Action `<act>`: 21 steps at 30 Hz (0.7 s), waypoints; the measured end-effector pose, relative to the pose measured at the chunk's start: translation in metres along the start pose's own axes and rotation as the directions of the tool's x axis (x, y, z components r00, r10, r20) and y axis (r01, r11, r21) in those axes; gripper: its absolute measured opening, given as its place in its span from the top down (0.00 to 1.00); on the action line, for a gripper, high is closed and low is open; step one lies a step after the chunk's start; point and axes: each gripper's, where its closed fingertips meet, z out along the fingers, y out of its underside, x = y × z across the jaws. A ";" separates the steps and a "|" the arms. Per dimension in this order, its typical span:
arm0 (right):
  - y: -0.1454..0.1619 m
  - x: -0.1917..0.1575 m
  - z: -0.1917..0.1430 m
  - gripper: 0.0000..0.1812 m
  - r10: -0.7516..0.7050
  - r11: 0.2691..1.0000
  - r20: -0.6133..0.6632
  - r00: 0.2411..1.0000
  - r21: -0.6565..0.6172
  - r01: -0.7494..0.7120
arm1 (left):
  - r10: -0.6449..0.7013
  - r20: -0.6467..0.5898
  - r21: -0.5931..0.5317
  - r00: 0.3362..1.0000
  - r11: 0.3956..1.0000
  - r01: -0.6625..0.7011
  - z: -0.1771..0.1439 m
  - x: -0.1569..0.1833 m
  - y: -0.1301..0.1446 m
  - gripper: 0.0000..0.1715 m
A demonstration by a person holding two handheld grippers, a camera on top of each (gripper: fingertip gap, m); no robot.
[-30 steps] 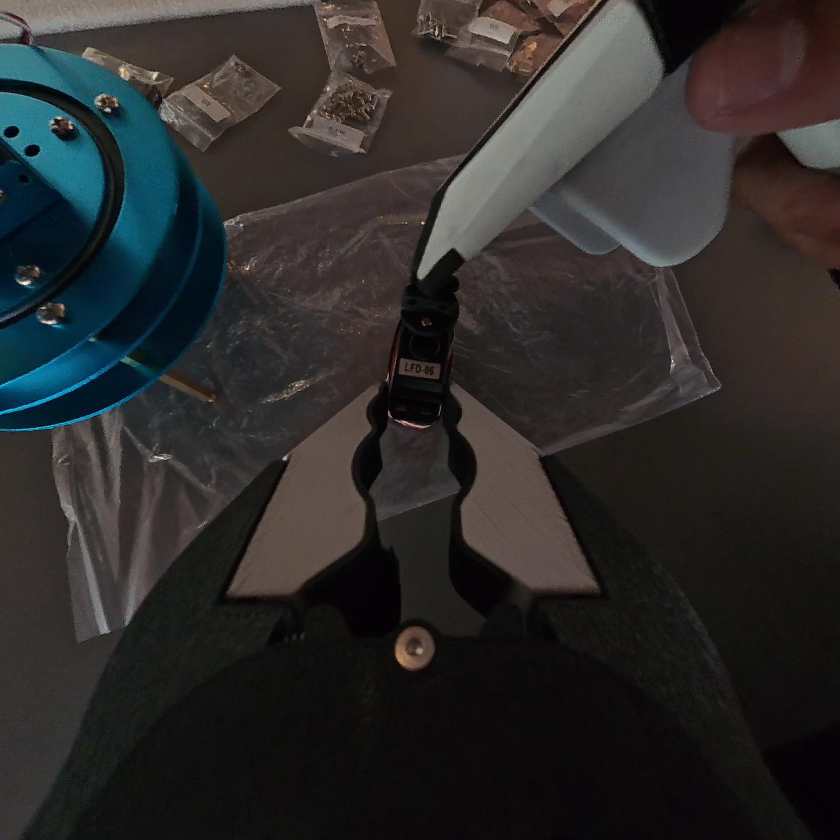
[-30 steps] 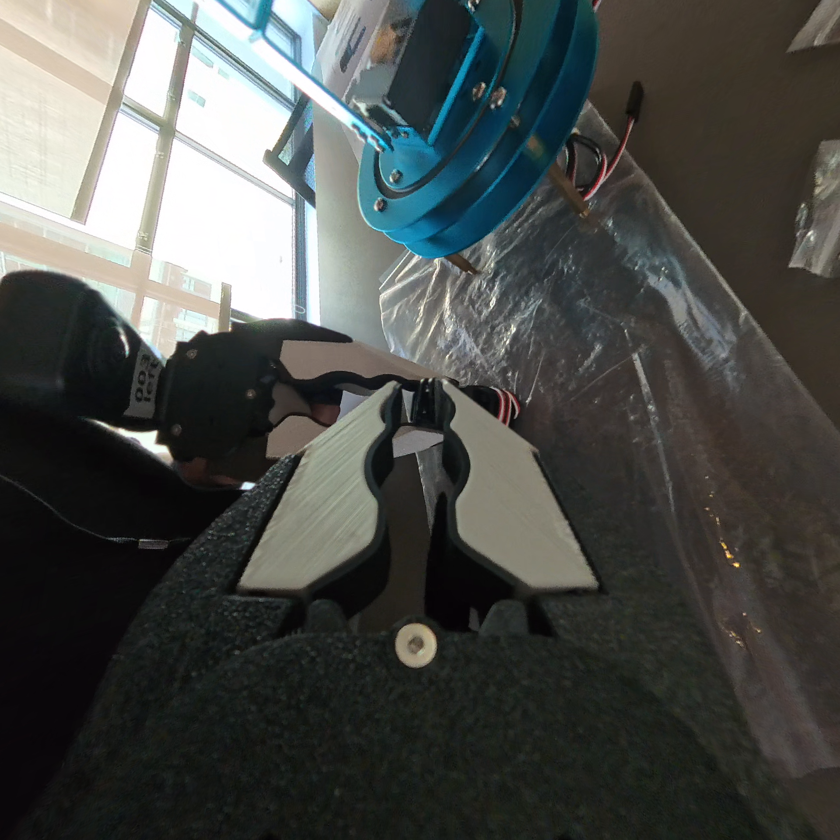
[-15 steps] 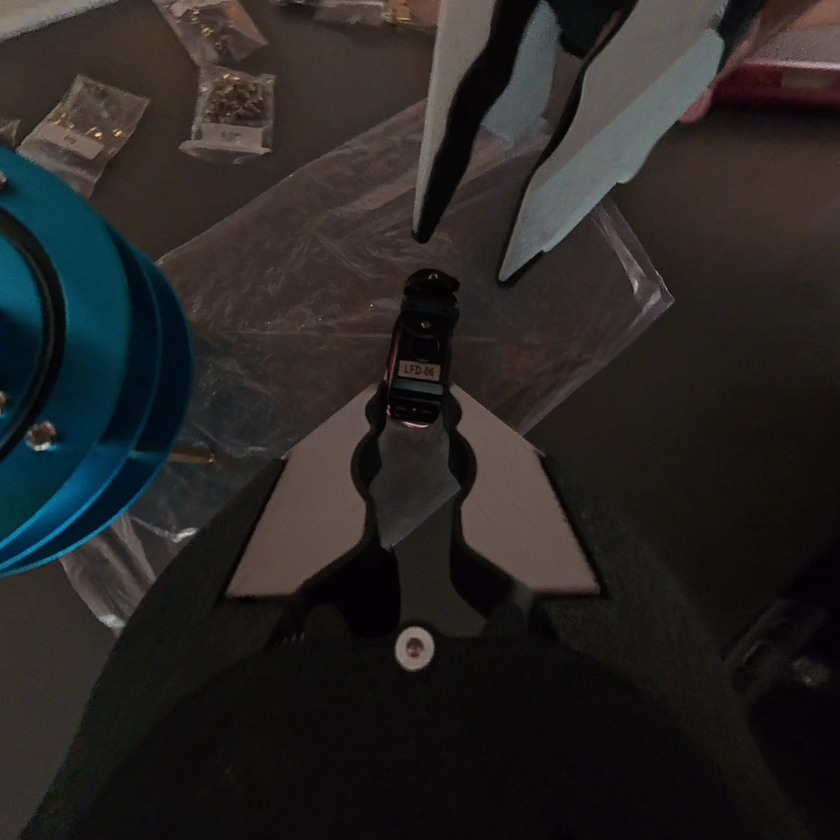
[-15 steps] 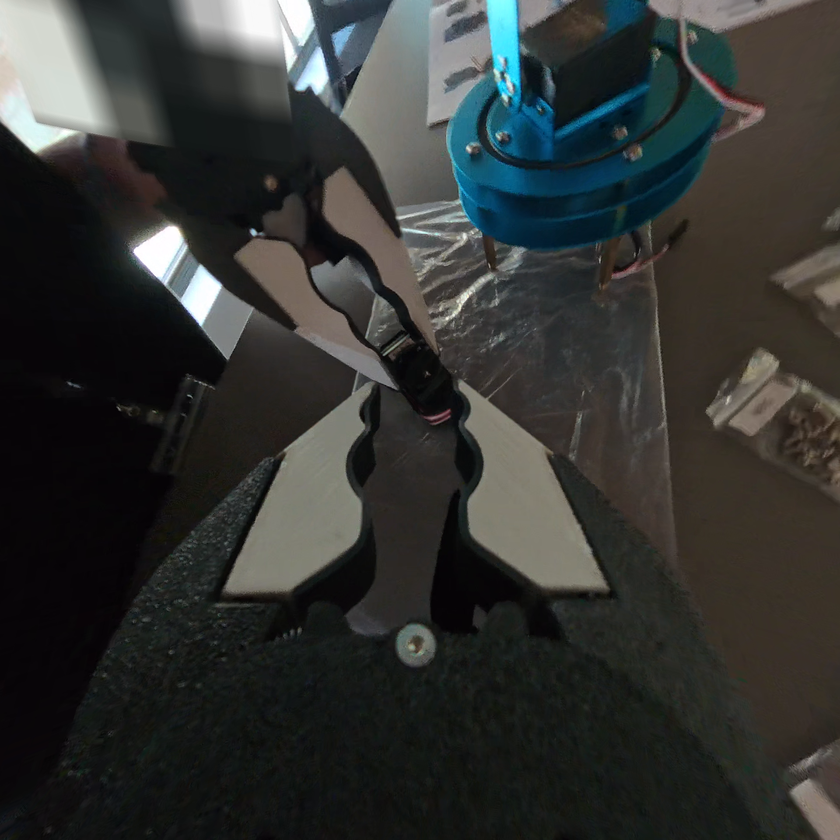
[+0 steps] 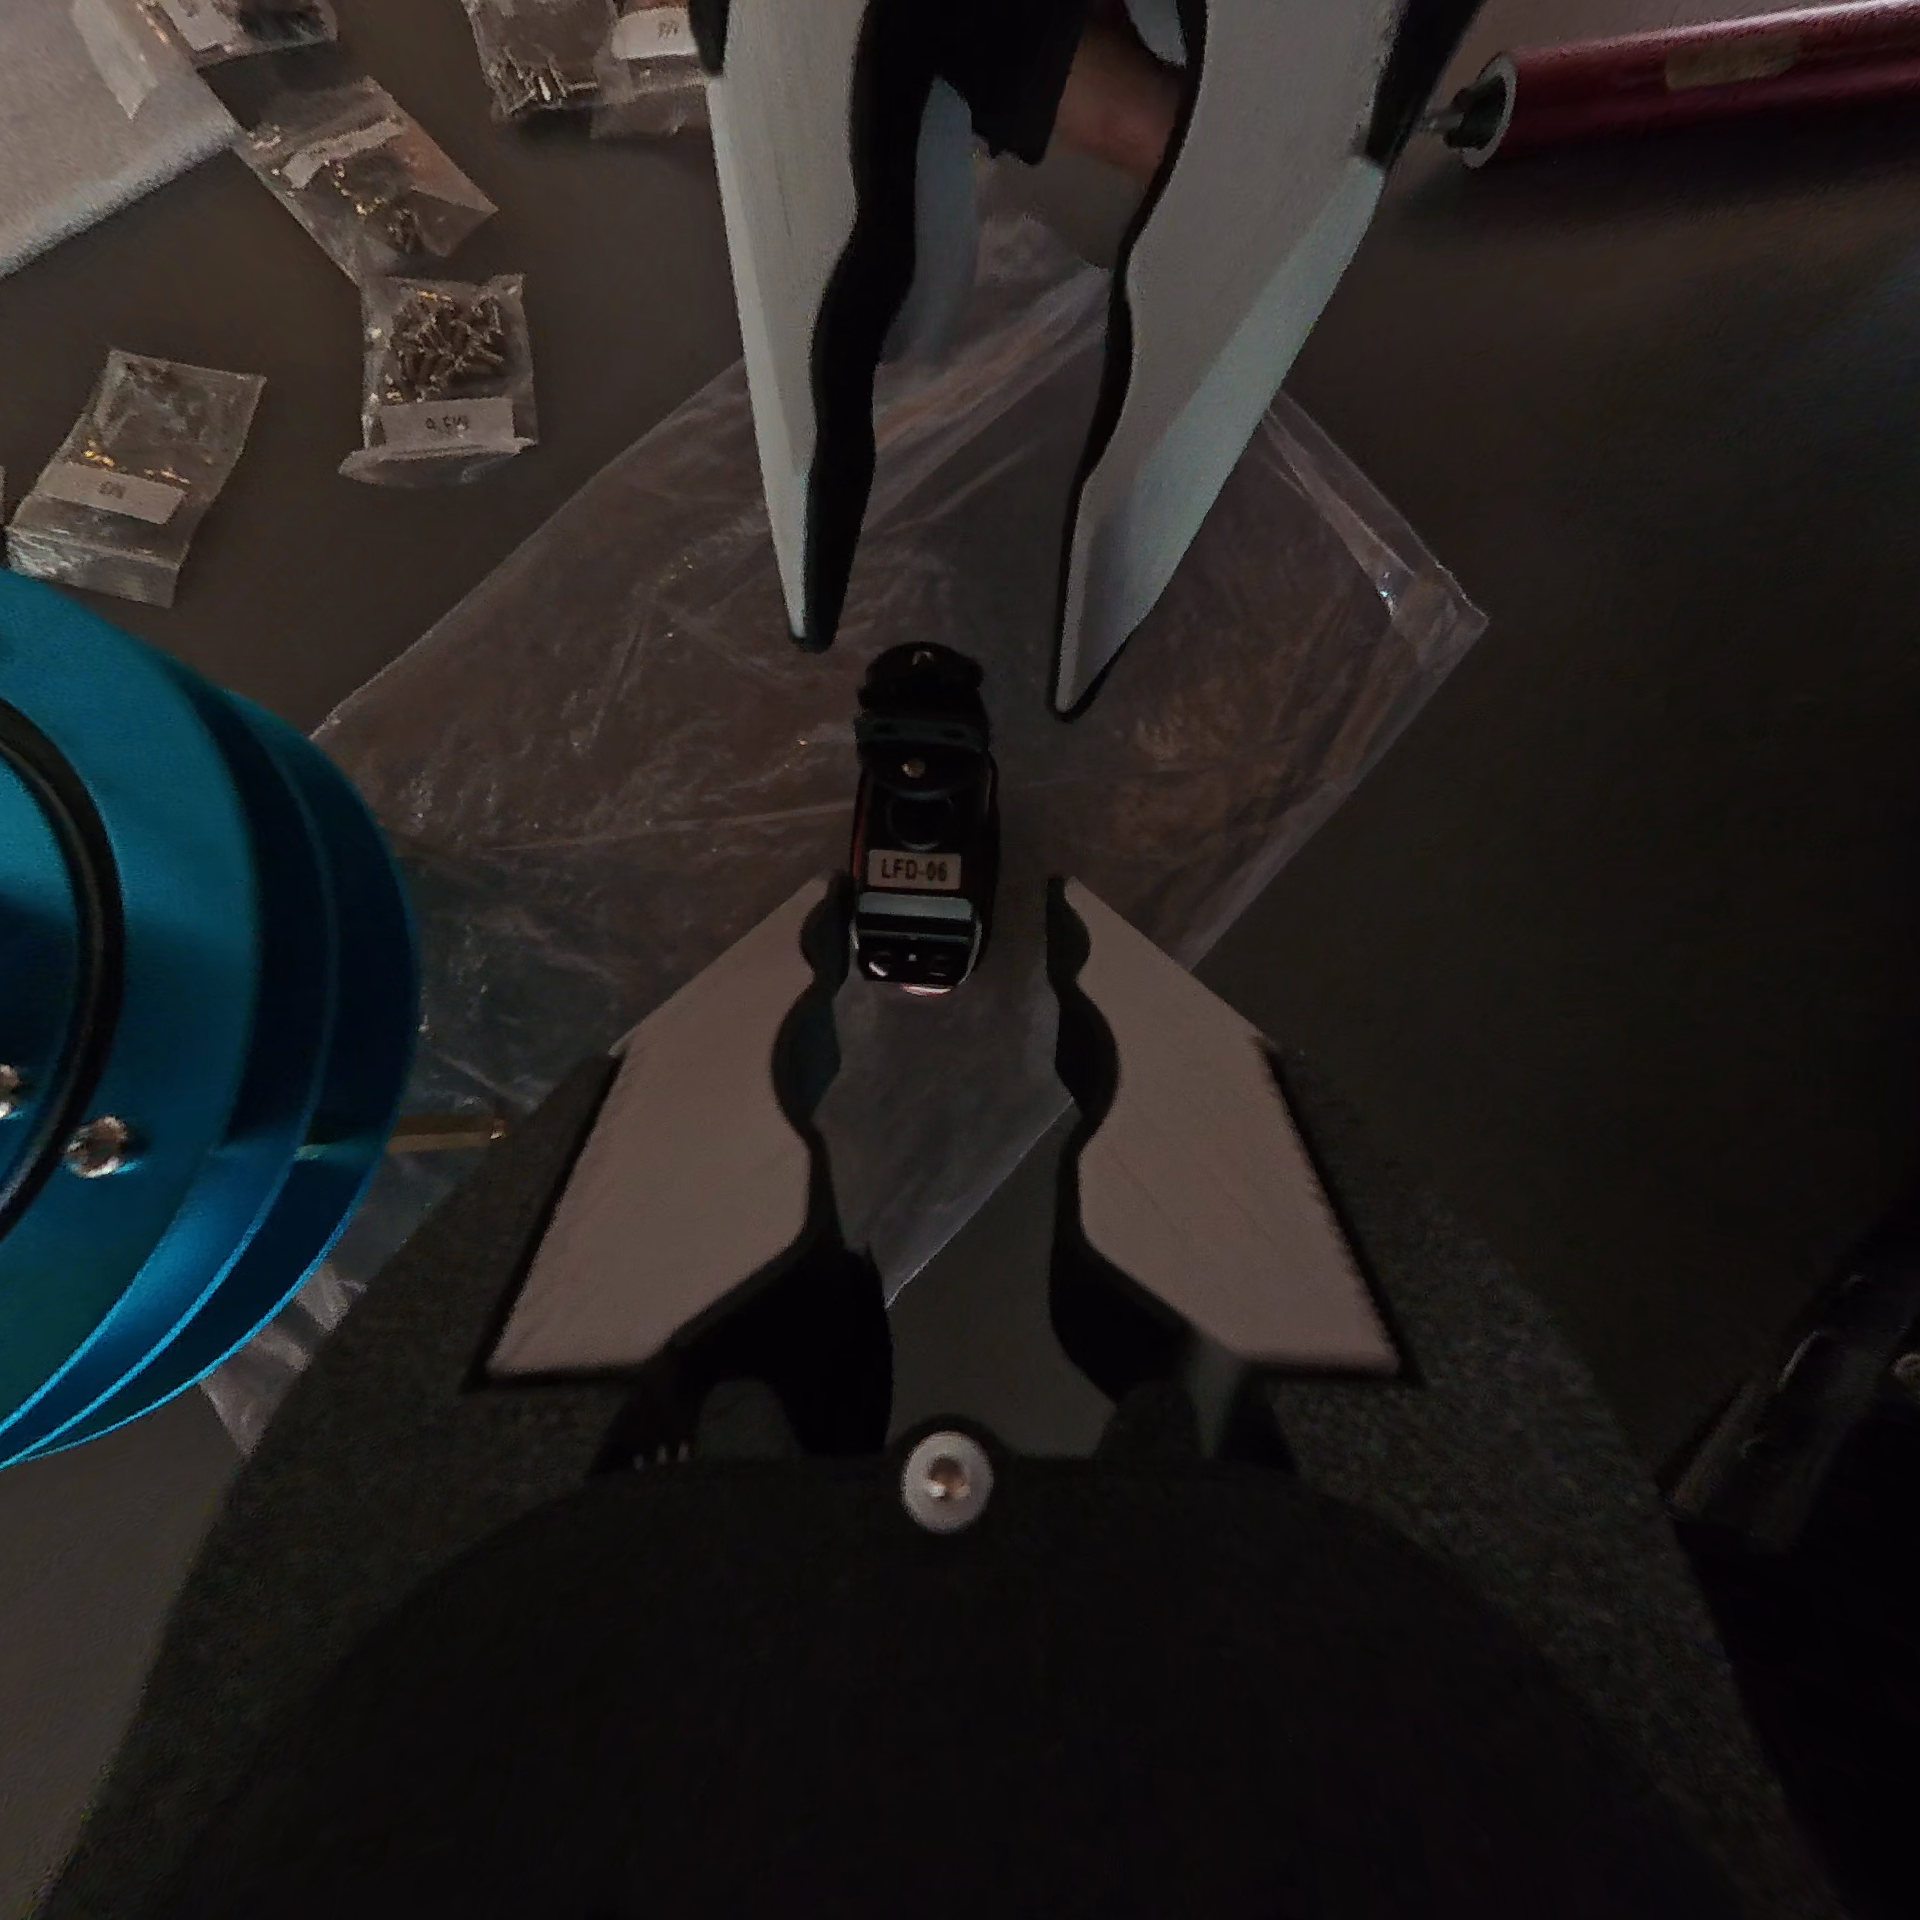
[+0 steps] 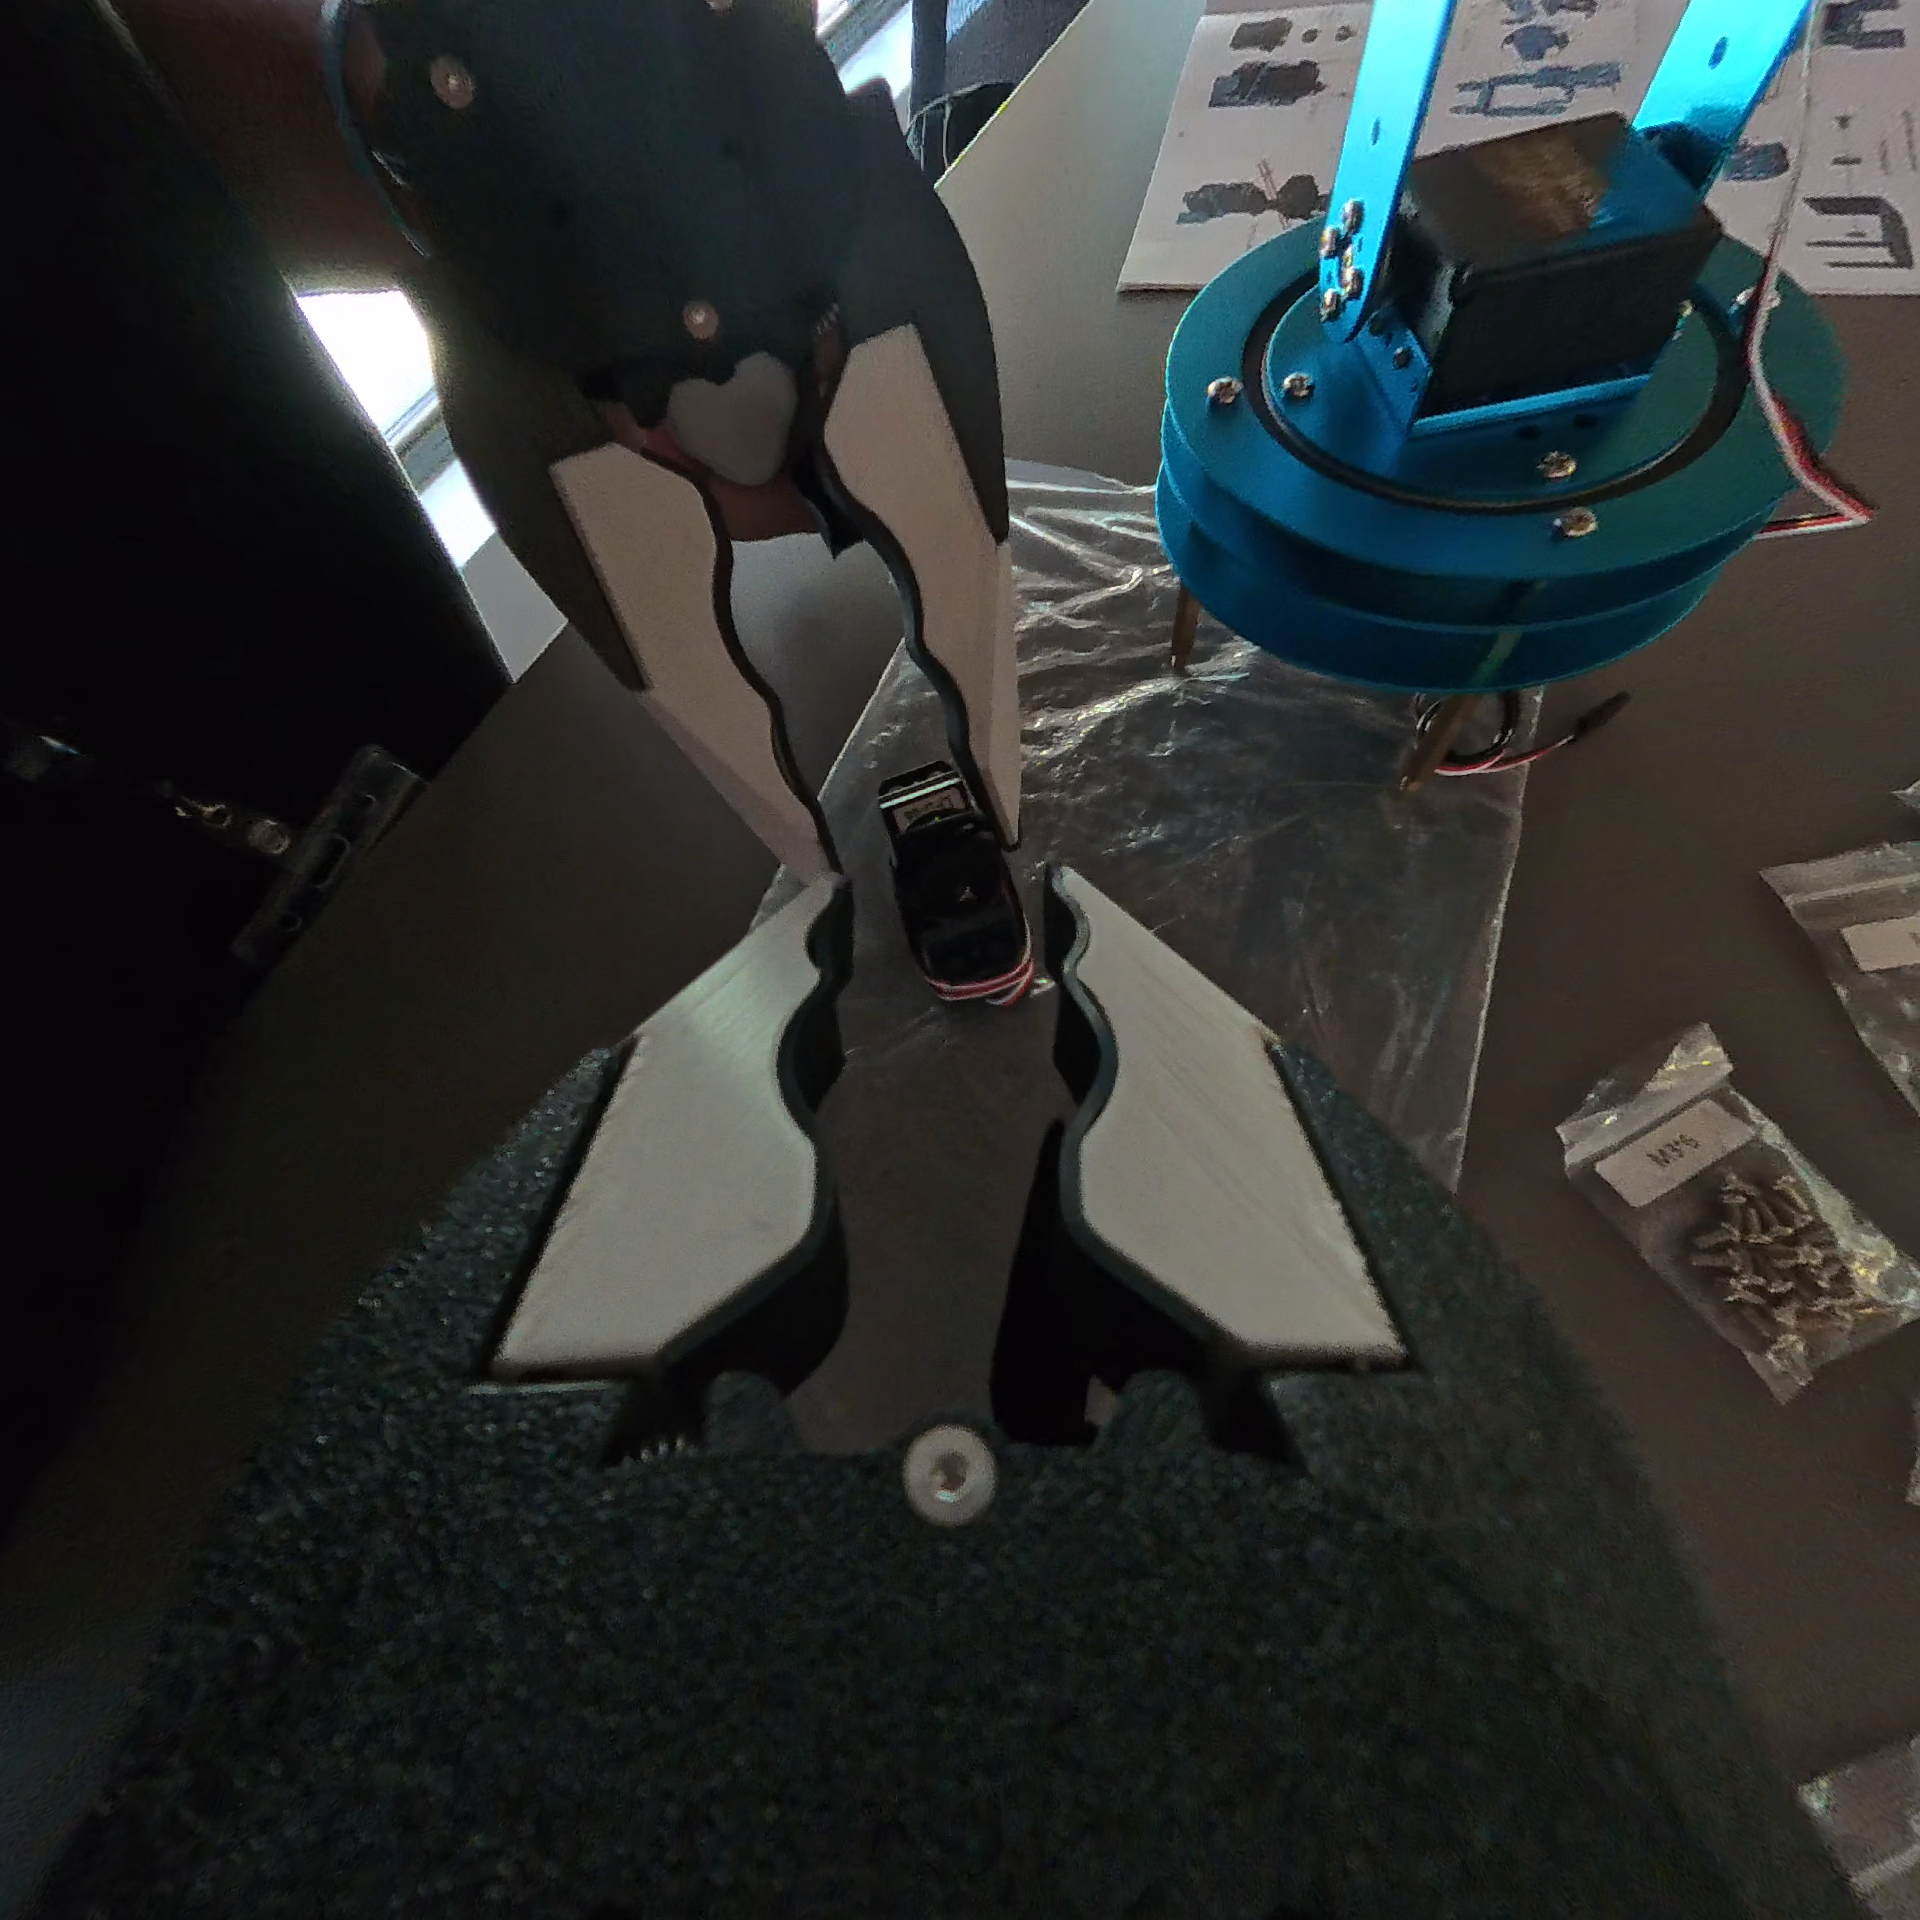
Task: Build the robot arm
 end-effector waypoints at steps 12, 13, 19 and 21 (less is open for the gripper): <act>0.004 -0.001 0.006 0.89 -0.066 0.996 0.046 0.997 -0.056 0.069 | 0.024 0.055 0.017 0.998 1.000 -0.025 -0.003 -0.009 -0.001 0.84; 0.004 -0.001 0.006 0.89 -0.059 0.997 0.047 0.997 -0.054 0.061 | 0.027 0.064 0.023 0.998 0.999 -0.028 -0.003 -0.009 -0.003 0.84; 0.004 0.001 0.003 0.89 0.041 0.999 0.028 0.999 -0.037 -0.040 | 0.028 0.070 0.041 0.997 0.999 -0.031 -0.001 -0.009 -0.002 0.87; -0.001 0.001 0.000 0.90 0.096 0.995 0.027 0.995 -0.002 -0.096 | 0.021 0.070 0.043 0.997 0.999 -0.024 -0.001 -0.009 -0.002 0.87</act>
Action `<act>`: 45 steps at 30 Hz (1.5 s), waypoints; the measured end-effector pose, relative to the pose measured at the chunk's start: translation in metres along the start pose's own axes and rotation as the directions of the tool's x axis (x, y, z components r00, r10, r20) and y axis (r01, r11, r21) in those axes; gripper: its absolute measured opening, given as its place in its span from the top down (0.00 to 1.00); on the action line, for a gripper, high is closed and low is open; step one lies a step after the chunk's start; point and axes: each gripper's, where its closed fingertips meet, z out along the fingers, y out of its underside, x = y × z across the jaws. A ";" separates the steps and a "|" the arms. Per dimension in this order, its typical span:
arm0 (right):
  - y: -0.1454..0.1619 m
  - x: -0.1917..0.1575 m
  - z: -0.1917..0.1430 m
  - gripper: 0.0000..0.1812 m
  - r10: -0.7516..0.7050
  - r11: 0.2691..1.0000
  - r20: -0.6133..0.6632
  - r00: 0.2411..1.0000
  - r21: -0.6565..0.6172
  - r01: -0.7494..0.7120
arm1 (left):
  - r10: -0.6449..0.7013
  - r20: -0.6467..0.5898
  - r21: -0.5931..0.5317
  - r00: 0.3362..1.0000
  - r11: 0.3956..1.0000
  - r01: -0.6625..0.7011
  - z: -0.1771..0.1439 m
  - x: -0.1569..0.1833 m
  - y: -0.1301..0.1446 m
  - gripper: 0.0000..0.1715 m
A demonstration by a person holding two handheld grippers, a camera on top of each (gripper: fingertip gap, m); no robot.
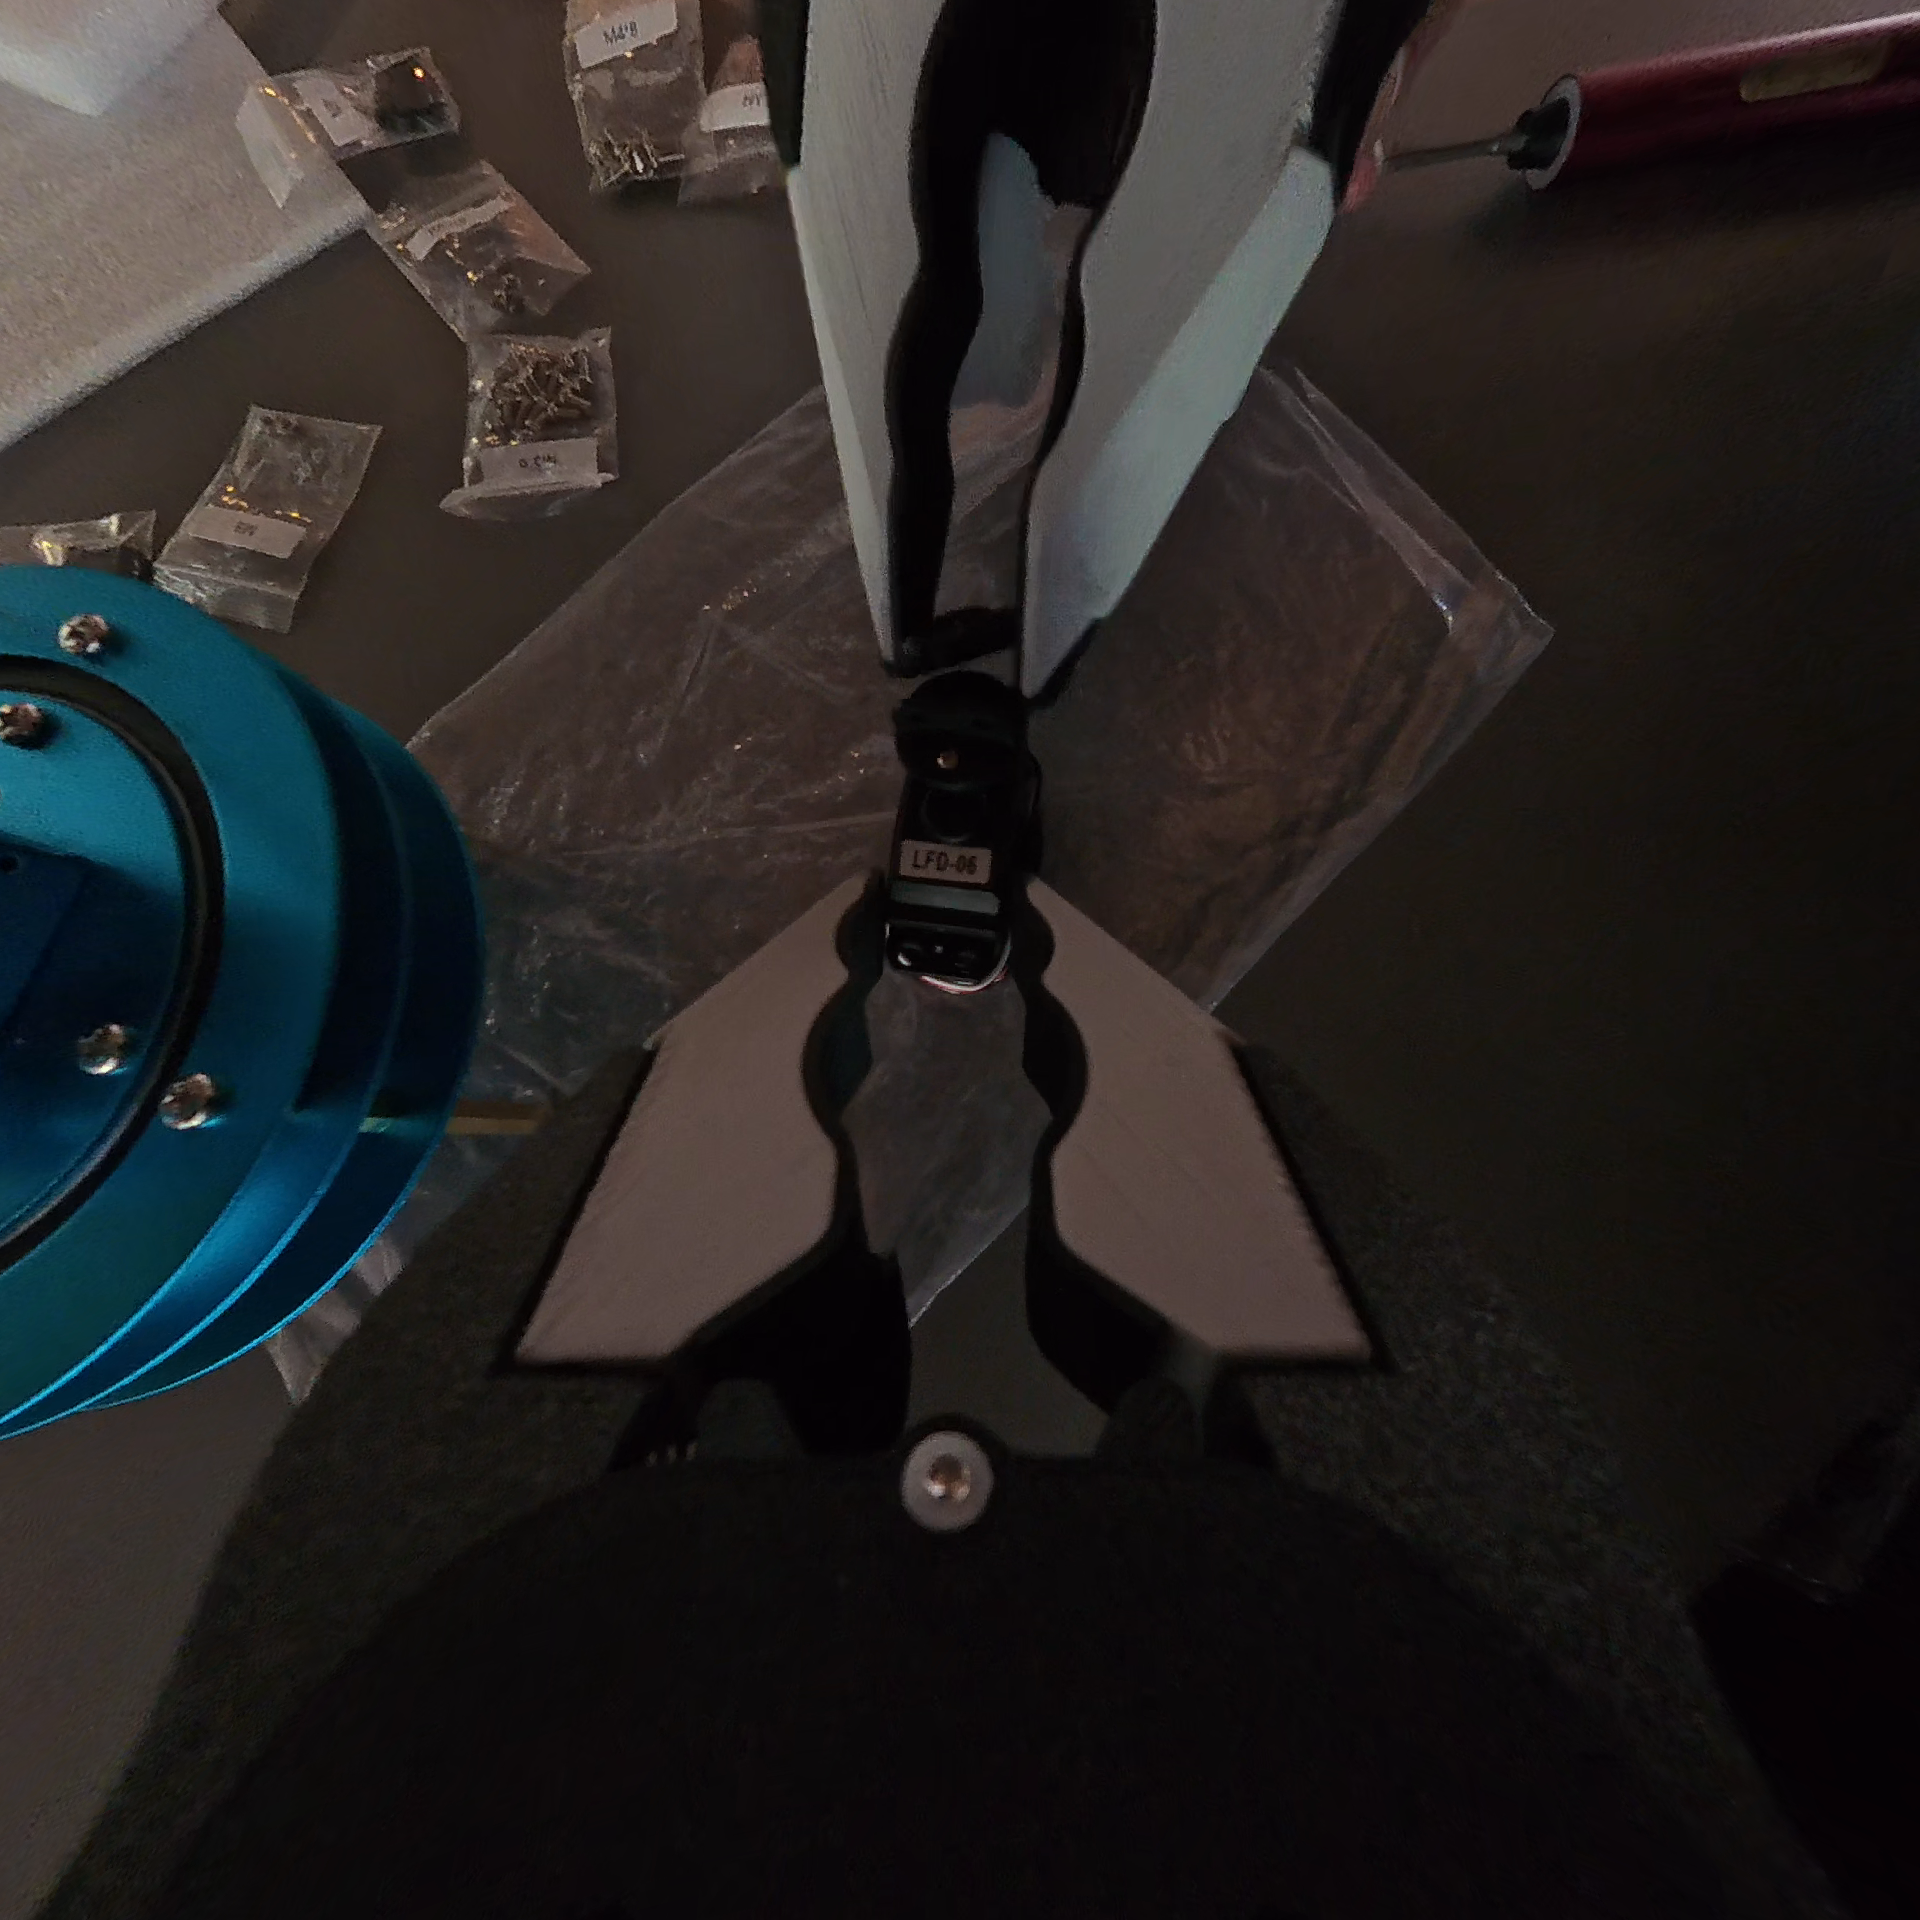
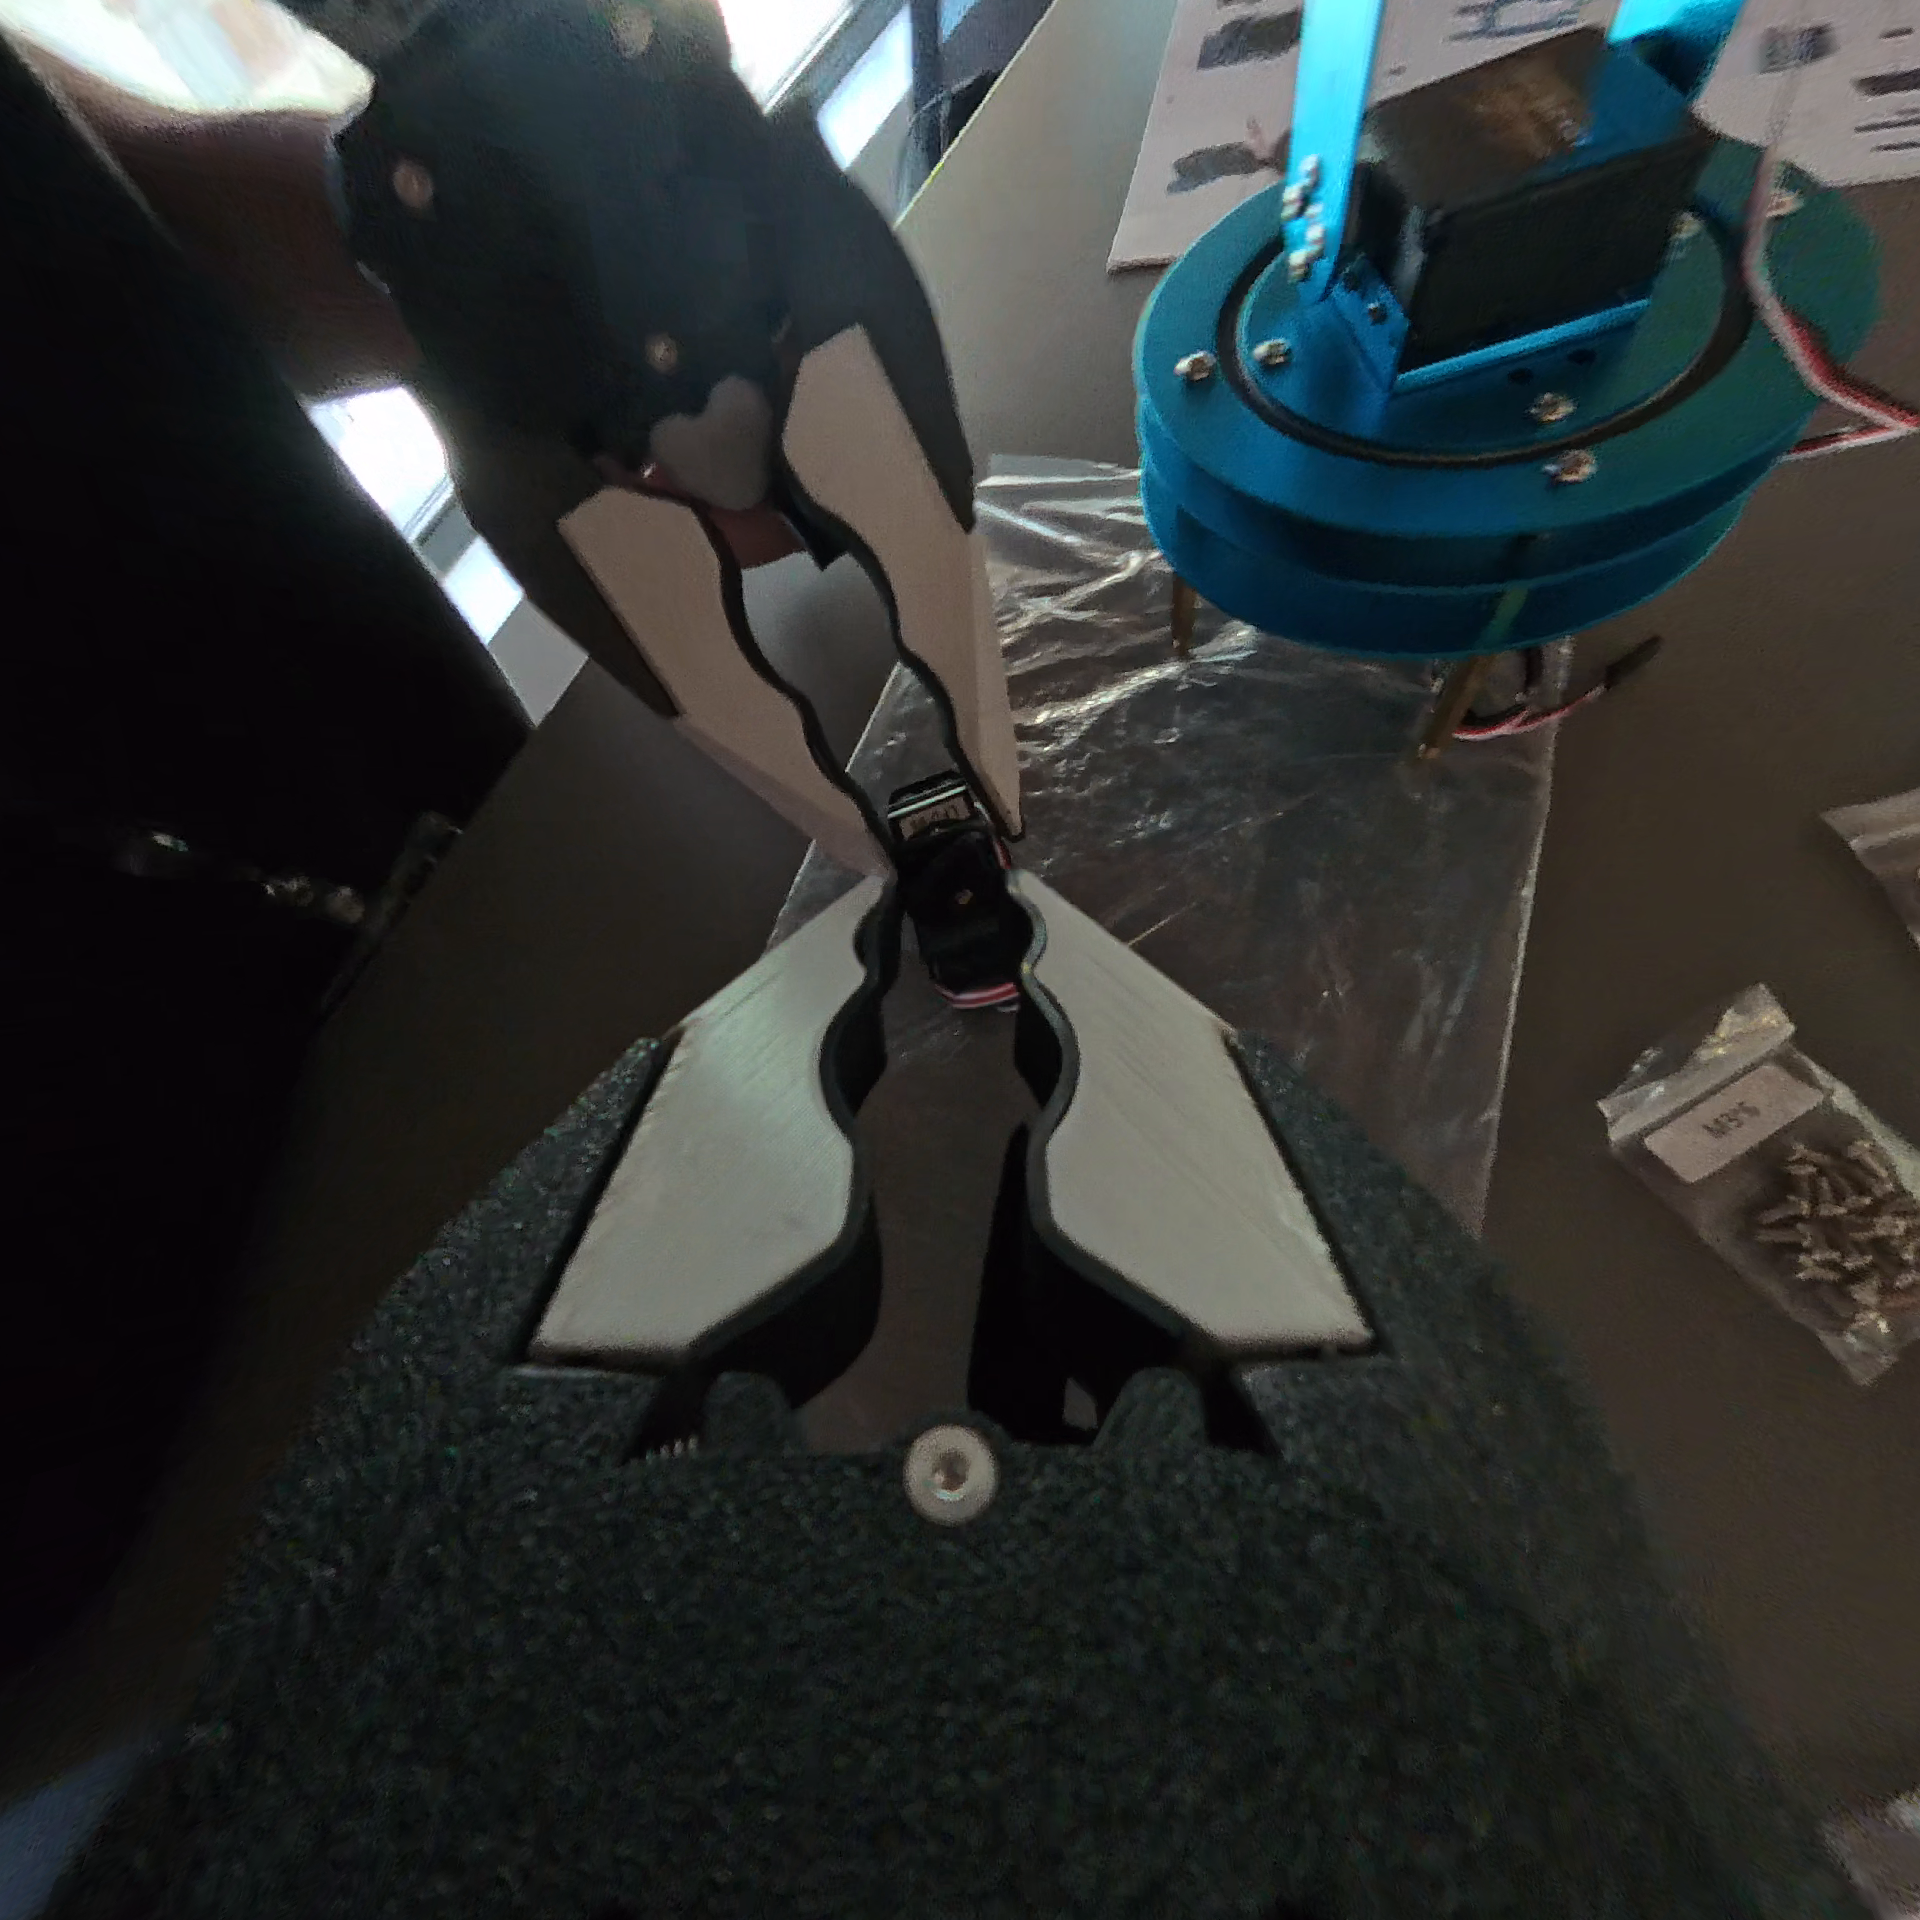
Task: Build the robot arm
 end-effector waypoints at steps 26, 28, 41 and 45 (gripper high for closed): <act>-0.010 -0.001 -0.009 0.90 0.409 0.847 0.038 0.912 0.355 -0.395 | -0.078 -0.004 0.112 0.997 0.991 0.078 0.007 0.002 -0.005 0.88; -0.014 -0.003 -0.009 0.90 0.430 0.818 0.094 0.898 0.381 -0.432 | -0.088 -0.023 0.114 0.996 0.989 0.090 0.007 0.002 -0.005 0.88; -0.005 0.002 -0.003 0.90 0.452 0.820 0.108 0.885 0.340 -0.460 | -0.088 -0.064 0.110 0.994 0.989 0.094 0.009 0.004 -0.004 0.88; -0.005 0.005 -0.005 0.90 0.438 0.832 0.072 0.896 0.347 -0.434 | -0.082 -0.073 0.109 0.994 0.990 0.090 0.009 0.004 -0.004 0.88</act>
